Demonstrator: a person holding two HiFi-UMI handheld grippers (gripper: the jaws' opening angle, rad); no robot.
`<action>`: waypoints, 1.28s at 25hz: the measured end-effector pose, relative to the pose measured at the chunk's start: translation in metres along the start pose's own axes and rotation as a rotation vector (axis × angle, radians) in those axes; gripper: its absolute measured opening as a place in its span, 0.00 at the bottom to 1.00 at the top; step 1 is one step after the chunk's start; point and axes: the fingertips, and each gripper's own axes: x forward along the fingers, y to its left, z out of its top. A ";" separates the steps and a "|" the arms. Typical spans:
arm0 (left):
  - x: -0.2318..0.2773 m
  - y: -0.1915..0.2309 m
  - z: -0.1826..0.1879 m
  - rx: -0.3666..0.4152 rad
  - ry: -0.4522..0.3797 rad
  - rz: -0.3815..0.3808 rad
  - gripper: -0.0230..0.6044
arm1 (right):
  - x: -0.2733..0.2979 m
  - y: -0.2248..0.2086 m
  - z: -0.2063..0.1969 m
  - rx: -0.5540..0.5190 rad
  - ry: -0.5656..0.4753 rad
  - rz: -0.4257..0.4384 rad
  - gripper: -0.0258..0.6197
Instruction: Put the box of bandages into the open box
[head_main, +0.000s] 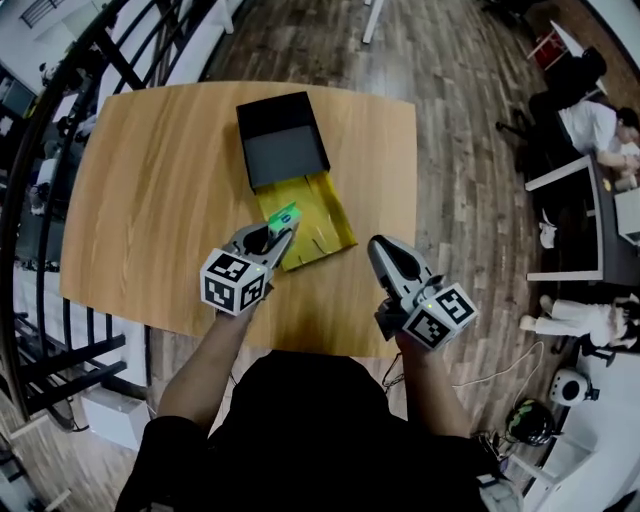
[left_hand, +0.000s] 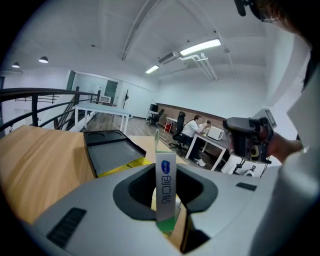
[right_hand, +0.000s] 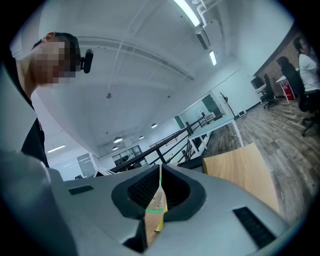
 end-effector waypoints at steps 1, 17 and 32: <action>0.008 0.000 -0.005 -0.001 0.015 -0.009 0.19 | 0.000 -0.003 -0.003 -0.002 0.007 -0.007 0.10; 0.100 -0.021 -0.071 0.043 0.305 -0.184 0.20 | -0.021 -0.047 -0.031 0.070 0.030 -0.074 0.10; 0.121 -0.001 -0.082 0.173 0.368 -0.100 0.27 | -0.028 -0.051 -0.030 0.066 0.039 -0.082 0.10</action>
